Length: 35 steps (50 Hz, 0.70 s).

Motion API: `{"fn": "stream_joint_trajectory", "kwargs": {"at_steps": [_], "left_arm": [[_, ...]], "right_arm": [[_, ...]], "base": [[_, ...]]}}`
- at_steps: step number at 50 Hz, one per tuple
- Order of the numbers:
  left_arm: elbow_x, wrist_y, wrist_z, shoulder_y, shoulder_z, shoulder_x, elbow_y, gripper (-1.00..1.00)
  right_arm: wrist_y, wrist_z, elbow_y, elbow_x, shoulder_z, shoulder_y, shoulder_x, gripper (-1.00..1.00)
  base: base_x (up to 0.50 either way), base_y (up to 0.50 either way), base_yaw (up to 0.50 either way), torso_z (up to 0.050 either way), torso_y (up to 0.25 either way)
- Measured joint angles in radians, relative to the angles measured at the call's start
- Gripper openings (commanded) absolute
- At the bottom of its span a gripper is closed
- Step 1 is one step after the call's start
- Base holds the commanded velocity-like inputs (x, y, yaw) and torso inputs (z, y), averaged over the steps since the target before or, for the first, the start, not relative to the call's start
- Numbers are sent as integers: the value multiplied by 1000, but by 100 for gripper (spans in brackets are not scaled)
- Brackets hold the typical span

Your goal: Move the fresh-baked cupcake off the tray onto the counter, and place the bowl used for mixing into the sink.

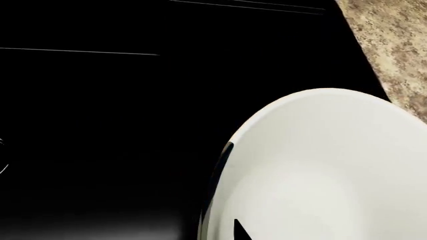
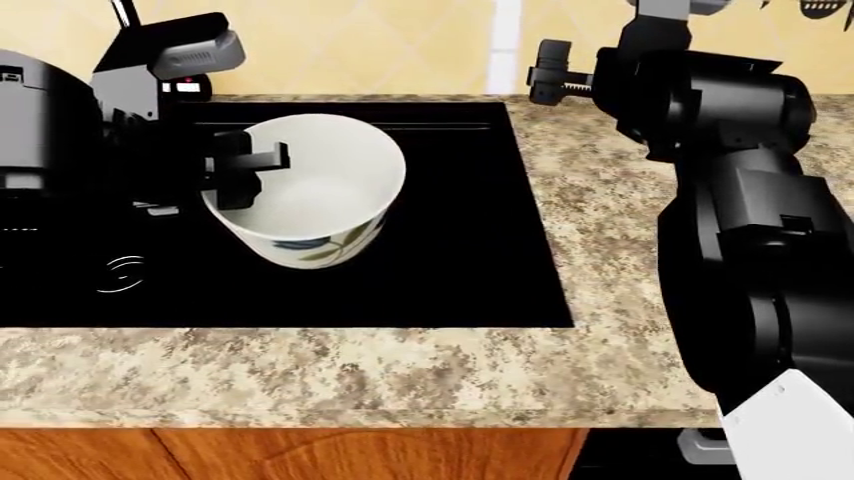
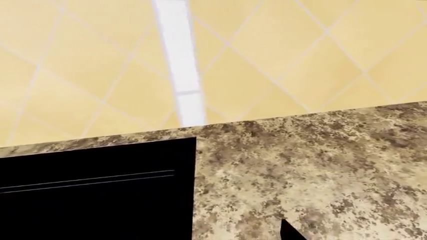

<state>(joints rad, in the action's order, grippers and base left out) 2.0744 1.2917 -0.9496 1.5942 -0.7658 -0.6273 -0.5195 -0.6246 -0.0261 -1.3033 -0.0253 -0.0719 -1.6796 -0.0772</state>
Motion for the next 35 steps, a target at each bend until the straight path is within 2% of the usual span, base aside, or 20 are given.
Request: {"fn": "stream_joint_trajectory", "kwargs": {"at_steps": [35], "left_arm": [[8,-7,7,7,-14,-4,8,-100]], "right_arm": [[1,1,0,-2,2,1,0,100]], "base": [[0,203,0,0,0]]}}
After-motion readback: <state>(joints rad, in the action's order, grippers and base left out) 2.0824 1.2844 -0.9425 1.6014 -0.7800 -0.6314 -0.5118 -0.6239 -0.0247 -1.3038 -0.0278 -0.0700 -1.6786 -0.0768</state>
